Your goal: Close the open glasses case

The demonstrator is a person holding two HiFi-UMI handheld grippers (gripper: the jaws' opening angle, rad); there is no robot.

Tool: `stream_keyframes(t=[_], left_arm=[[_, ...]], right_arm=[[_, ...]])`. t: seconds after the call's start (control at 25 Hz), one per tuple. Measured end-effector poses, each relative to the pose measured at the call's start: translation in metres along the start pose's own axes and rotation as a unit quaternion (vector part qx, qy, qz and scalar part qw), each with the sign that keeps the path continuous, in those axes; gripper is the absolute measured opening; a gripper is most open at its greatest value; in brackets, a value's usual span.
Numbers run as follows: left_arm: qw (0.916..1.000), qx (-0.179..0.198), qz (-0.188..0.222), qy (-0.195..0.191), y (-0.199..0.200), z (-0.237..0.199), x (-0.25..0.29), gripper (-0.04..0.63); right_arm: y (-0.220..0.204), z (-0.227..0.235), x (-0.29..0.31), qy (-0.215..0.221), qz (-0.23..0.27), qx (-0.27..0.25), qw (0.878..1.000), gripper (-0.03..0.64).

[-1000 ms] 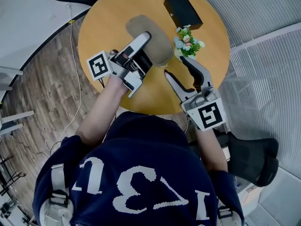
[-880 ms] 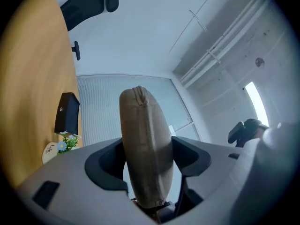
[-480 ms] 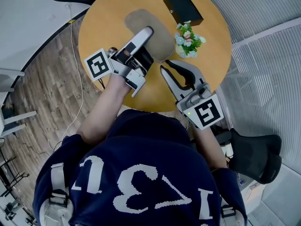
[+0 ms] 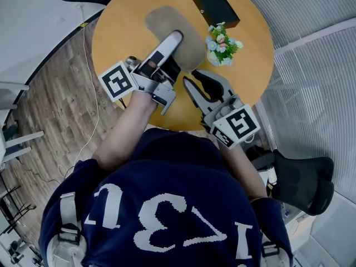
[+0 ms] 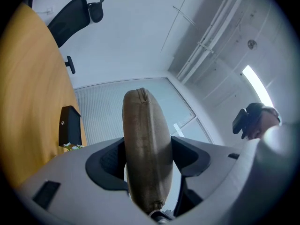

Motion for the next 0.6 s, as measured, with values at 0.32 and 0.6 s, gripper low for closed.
stream_keyframes(t=[0.32,0.6], left_arm=[[0.9995,0.013,0.028,0.013,-0.002,0.002,-0.008,0.291],[0.9990,-0.022,0.031,-0.024,-0.008,0.000,-0.008,0.281]], right_arm=[[-0.004,0.002,-0.002,0.004,0.009,0.052,0.999,0.026],[0.000,0.015,-0.024,-0.026,0.029,0.034,0.999,0.023]])
Point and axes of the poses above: the fingertips, and each gripper's own axes: x forward along the fingers, z to its right, y out of its top, the point moved 4 cm from there along -x, backward along the fingers, and after that the axes turned 13 degrees about -z, right-handed, at the moved point
